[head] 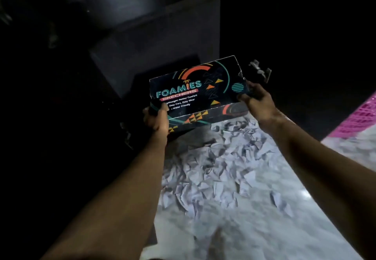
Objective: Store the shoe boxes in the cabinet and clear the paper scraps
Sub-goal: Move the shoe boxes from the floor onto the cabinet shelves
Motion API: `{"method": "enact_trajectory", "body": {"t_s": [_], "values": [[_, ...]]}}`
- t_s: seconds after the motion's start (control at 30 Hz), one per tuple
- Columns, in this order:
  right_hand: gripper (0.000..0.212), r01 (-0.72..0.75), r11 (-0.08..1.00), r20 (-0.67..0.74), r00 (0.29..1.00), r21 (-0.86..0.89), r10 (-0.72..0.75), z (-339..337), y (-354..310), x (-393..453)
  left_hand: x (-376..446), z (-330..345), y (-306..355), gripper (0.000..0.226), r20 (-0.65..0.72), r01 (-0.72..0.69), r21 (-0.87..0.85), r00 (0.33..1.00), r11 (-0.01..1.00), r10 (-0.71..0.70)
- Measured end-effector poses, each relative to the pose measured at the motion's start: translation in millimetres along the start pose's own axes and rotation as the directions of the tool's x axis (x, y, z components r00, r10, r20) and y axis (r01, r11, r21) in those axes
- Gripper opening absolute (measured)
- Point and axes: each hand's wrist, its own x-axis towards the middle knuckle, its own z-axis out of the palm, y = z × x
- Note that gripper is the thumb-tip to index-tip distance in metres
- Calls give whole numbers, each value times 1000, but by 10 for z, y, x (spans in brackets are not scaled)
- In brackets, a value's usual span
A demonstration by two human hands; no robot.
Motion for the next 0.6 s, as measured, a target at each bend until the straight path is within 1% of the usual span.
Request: {"method": "enact_trajectory", "body": {"t_s": [0.03,0.13,0.23,0.33,0.43,0.5,0.53,0.6], "values": [[53,-1,1000,14,1000,30,1,148,57,101,89,-22,-33,46,-51,-7,-22,999,1000,6],[50,4,999,58,998,-38,-2,506,251,387,292,-99,-140,49,-145,-82,-77,987,994,70],[47,21,999,59,998,-40,-19,778,409,655,540,-168,-286,51,-186,-137,-53,975,989,125],[49,15,998,77,997,-53,-11,982,532,845,671,-200,-381,59,-192,-147,4,971,989,146],[50,2,998,104,995,-56,4,1161,657,1026,745,-186,-470,63,-185,-182,-1,966,983,179],[46,14,998,104,995,-61,-7,1253,722,1098,786,-179,-526,66,-178,-192,23,965,981,193],[42,34,995,104,994,-98,-24,1288,743,1100,813,-179,-551,65,-166,-194,43,966,980,198],[41,37,989,119,993,-145,-19,1337,798,1081,824,-198,-594,61,-121,-193,165,969,967,214]]}}
